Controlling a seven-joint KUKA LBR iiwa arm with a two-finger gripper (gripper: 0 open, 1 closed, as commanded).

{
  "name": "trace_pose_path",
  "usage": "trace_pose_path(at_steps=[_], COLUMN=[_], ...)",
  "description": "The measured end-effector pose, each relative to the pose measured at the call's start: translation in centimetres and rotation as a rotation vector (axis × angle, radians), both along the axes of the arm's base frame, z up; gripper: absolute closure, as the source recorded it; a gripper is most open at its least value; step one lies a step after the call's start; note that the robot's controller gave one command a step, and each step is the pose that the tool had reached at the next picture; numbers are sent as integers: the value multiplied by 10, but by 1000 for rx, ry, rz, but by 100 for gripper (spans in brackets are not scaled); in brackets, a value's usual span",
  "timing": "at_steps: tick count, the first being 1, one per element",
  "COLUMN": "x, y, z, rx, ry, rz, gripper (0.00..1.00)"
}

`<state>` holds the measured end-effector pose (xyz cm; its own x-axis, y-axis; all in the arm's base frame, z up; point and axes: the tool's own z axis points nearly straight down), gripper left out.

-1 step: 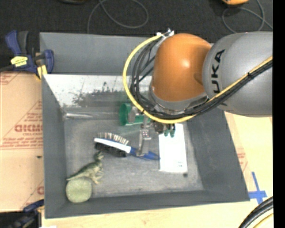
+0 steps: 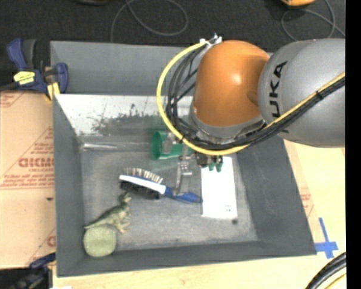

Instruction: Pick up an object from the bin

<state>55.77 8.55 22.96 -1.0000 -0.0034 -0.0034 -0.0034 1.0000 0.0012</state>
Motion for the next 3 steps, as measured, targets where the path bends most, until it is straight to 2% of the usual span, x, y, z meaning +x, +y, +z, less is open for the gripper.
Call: trace_pose_path(at_steps=[1,2,3], x=[-23,-14,-31], y=[24,39,81], z=[-26,-82,-116], rx=[-1,-1,3], ry=[-1,-5,-7], rz=[54,175,188], gripper=[0,0,100])
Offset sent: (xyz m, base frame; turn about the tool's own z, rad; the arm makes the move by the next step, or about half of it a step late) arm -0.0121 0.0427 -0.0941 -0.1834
